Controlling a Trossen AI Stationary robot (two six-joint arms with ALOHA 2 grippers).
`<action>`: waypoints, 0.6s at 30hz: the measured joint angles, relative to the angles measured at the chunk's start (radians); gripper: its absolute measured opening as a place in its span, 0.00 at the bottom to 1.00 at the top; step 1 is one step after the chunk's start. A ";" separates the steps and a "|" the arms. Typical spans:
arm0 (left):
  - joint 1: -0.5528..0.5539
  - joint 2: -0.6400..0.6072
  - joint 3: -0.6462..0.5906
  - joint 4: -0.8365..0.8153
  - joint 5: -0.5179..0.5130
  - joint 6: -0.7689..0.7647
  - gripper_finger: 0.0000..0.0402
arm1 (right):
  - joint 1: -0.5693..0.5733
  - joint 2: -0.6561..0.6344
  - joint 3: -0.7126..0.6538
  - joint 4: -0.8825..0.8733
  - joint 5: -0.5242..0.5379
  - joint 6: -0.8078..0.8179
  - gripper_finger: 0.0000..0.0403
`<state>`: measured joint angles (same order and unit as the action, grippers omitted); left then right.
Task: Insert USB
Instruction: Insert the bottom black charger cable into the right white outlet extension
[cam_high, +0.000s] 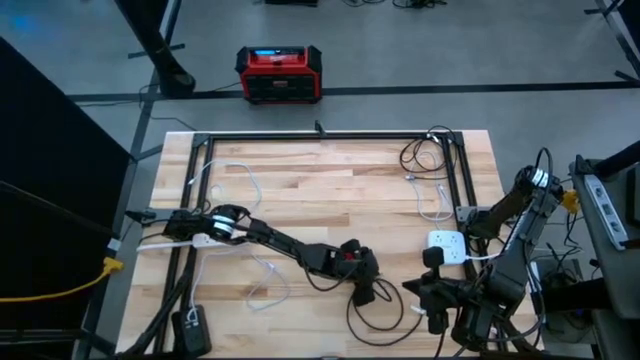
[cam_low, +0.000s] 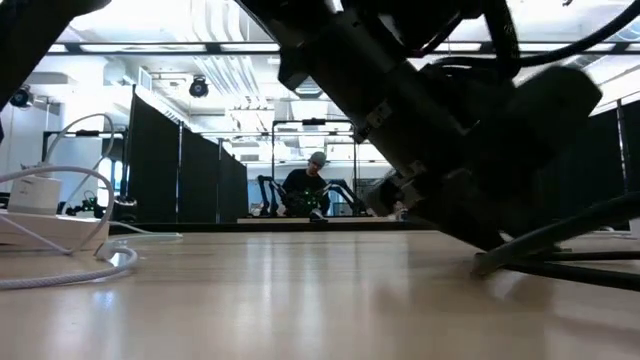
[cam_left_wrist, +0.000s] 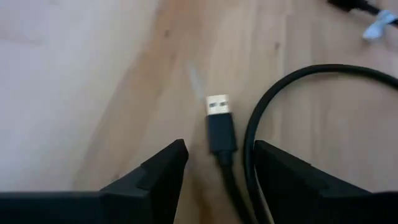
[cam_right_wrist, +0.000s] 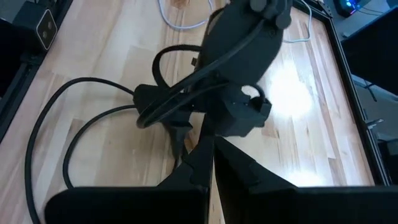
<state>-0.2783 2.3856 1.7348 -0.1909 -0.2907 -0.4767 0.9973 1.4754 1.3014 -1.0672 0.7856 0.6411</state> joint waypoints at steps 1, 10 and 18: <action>0.000 0.000 0.000 0.000 -0.015 -0.002 0.42 | 0.000 0.000 0.000 0.000 0.000 0.001 0.00; 0.014 0.024 -0.004 0.015 -0.024 -0.022 0.31 | 0.000 0.000 0.000 0.002 0.000 -0.001 0.00; 0.018 0.043 -0.004 0.026 -0.010 0.000 0.11 | 0.000 0.000 -0.001 0.002 -0.001 0.003 0.00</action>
<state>-0.2607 2.4284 1.7311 -0.1652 -0.3011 -0.4763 0.9974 1.4754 1.3006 -1.0652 0.7849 0.6445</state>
